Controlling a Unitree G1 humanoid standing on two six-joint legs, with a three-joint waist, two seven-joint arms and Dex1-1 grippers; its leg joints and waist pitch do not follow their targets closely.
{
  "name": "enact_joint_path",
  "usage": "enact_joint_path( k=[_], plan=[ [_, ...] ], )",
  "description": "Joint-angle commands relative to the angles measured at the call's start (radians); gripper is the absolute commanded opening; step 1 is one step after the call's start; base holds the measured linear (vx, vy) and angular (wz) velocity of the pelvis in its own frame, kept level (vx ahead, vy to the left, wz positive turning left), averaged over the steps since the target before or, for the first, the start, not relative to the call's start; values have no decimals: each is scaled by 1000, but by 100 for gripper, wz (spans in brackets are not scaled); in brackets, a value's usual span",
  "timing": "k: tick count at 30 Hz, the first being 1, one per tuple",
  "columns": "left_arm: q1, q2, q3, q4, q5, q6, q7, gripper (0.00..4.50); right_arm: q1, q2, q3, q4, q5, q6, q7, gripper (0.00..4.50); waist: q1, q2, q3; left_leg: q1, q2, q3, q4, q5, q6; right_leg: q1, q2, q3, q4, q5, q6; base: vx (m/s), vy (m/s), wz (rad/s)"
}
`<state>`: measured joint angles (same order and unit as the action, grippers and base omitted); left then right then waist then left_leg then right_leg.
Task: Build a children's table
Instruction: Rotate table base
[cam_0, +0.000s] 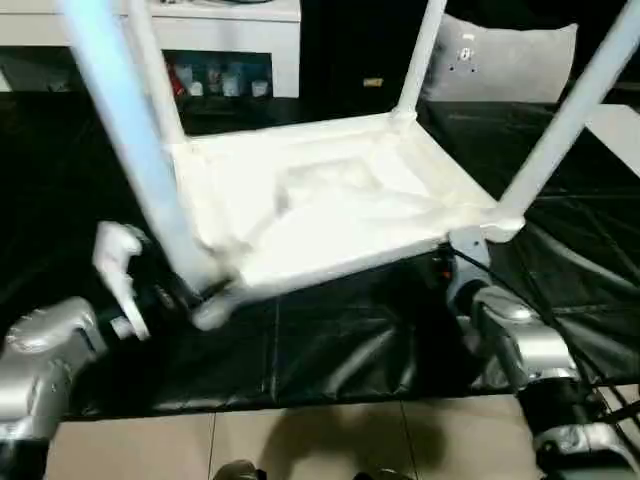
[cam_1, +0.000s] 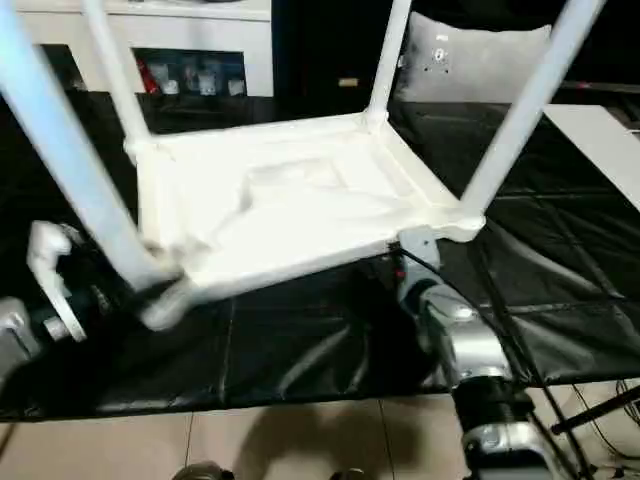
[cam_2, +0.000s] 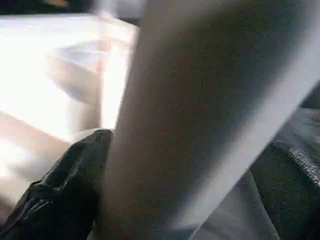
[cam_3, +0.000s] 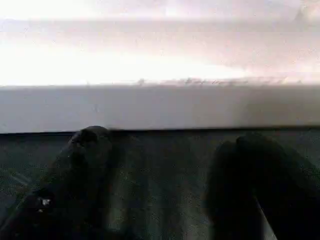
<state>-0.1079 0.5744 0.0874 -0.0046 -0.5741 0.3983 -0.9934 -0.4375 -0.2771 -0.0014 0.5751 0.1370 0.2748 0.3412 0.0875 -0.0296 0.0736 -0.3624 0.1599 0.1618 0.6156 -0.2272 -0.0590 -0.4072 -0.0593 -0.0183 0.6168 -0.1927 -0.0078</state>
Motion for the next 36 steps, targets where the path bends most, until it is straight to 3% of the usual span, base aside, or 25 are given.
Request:
enact_joint_path(
  k=[1,6,7,8,9,10,14,17,21,22,23,24,28,33,34,35,36],
  plan=[
    [-5,-15,-61,-95,-52,52,-23,447,-31,-11,-16,71,-11,-38,13,450,-9,2,-62,10,55,-2,-87,-77,13,52,-73,39,-48,-66,-255,0,0,0],
    [-32,-73,-116,-229,-157,144,-19,447,-70,-14,-11,142,-18,-86,47,450,-12,-7,-61,10,55,1,-85,-103,1,52,-72,43,-53,-128,-251,0,0,0],
    [-43,-91,-127,-260,-194,172,-16,447,-80,-13,-7,153,-19,-94,60,450,-17,-19,-63,7,54,3,-84,-98,5,55,-70,43,-51,-131,-245,0,0,0],
    [-44,-91,-127,-261,-195,172,-16,447,-80,-13,-7,154,-19,-95,60,450,-18,-15,-63,7,53,2,-83,-97,6,54,-70,44,-53,-145,-240,0,0,0],
    [-56,-111,-139,-301,-248,214,-11,447,-94,-10,1,172,-19,-111,82,450,-22,-23,-64,6,52,4,-82,-95,9,54,-69,44,-54,-150,-237,0,0,0],
    [-62,-121,-149,-324,-279,236,-7,447,-100,-7,8,179,-20,-119,98,450,-26,-21,-64,6,52,4,-79,-93,7,53,-68,43,-54,-161,-237,0,0,0],
    [-79,-155,-193,-389,-351,311,13,447,-127,13,37,224,-32,-172,173,450,-41,-29,-65,0,54,3,-77,-88,7,56,-65,41,-52,-159,-239,0,0,0],
    [-101,-190,-236,-395,-346,330,19,447,-133,40,79,223,-42,-198,250,450,-48,-31,-67,-3,53,3,-73,-62,25,59,-65,41,-50,-140,-241,0,0,0],
    [-116,-213,-253,-394,-351,348,41,447,-140,61,100,238,-54,-223,289,450,-53,-28,-68,-2,56,3,-72,-65,22,59,-66,42,-51,-143,-250,0,0,0],
    [-125,-228,-264,-386,-341,345,51,447,-144,72,108,247,-59,-231,293,450,-52,-21,-68,1,57,3,-72,-69,19,58,-65,42,-51,-144,-254,0,0,0],
    [-129,-236,-267,-382,-337,344,59,447,-148,77,110,255,-63,-238,293,450,-54,-23,-68,2,57,4,-71,-72,18,56,-63,42,-53,-143,-255,0,0,0],
    [-132,-241,-270,-378,-329,339,64,447,-149,80,110,256,-62,-240,293,450,-51,-19,-68,3,57,4,-71,-74,14,57,-63,42,-52,-138,-259,0,0,0],
    [-177,-304,-297,-319,-231,271,119,447,-145,124,125,259,-62,-268,340,450,-51,-23,-68,3,59,2,-73,-95,9,59,-63,42,-55,-155,-249,0,0,0],
    [-222,-357,-312,-275,-186,230,155,447,-128,160,149,262,-75,-292,361,450,-49,-22,-69,4,60,1,-73,-92,10,58,-65,43,-55,-157,-248,0,0,0],
    [-238,-383,-316,-248,-155,200,176,447,-129,171,146,277,-82,-306,342,450,-48,-12,-70,7,60,1,-72,-89,10,56,-63,41,-56,-133,-256,0,0,0],
    [-240,-388,-316,-242,-147,193,182,447,-129,173,144,280,-83,-307,336,450,-48,-14,-71,8,60,2,-72,-87,11,56,-62,41,-54,-123,-260,0,0,0],
    [-257,-418,-311,-206,-101,146,219,447,-132,178,127,294,-85,-316,299,450,-45,-9,-71,8,60,0,-73,-84,12,57,-64,41,-52,-110,-264,0,0,0]
  ],
)
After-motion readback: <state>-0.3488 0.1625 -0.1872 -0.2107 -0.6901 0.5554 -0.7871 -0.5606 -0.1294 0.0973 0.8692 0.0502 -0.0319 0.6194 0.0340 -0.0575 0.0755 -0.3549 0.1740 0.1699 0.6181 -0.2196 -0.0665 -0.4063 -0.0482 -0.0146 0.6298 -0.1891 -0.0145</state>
